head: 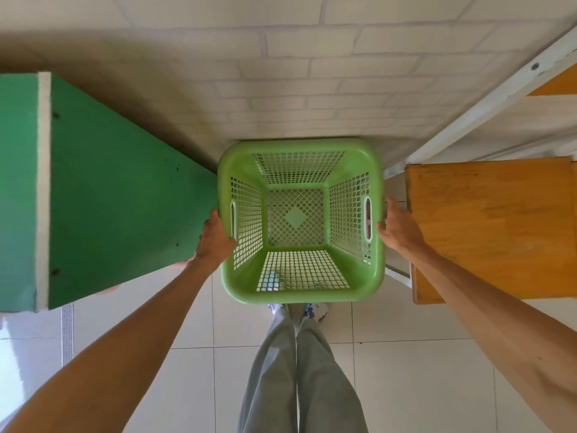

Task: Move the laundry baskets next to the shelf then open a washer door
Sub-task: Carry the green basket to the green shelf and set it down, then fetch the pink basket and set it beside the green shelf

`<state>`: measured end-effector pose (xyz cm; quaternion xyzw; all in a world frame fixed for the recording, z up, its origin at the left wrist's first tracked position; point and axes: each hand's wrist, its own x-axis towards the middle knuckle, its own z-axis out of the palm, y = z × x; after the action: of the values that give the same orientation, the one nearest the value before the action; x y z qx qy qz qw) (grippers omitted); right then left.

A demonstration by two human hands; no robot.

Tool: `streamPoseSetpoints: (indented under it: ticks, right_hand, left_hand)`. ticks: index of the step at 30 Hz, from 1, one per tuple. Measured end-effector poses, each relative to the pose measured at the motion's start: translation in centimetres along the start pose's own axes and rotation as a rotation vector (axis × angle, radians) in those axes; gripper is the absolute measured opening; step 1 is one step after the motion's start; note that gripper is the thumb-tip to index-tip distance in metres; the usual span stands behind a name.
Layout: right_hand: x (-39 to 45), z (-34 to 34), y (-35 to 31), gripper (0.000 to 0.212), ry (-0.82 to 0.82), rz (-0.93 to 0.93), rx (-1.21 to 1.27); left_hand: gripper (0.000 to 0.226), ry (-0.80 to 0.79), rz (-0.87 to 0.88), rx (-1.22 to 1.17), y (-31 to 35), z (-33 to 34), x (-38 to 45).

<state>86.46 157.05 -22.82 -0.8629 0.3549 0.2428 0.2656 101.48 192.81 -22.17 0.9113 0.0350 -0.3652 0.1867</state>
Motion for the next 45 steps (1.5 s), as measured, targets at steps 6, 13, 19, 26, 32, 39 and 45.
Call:
streamPoseSetpoints:
  ticks: [6,13,19,26,32,39,45]
  right_hand:
    - [-8.6,-9.4,-6.5,0.056,-0.038,0.020,0.141]
    - [-21.2,-18.0,-9.2,0.058,-0.022,-0.032,0.123]
    - [-26.8,-20.6,-3.7,0.070,0.045,0.104,-0.032]
    - [-34.3,-25.2,8.3,0.071,0.181,0.337,0.099]
    - [-43.3,-27.8,22.8,0.070,0.279,0.537,0.154]
    - [-53.9,-30.0,42.0,0.075,0.365,0.686,0.184]
    - [-62.0,-30.5,57.3,0.077,0.374,0.814,0.204]
  left_hand:
    - [0.073,-0.049,0.099,-0.037,5.7,-8.2,-9.9]
    - [0.078,-0.074,0.316,0.203,11.5,-17.6,-22.1]
    - [0.080,-0.007,0.580,0.567,16.8,-19.4,-25.3]
    - [0.081,-0.034,0.836,0.857,28.5,-15.2,-28.7]
    - [0.077,-0.043,1.047,0.971,40.5,-4.2,-36.9]
    - [0.080,-0.117,1.246,1.001,50.6,13.1,-50.0]
    - [0.079,-0.221,1.353,0.986,57.0,26.7,-59.7]
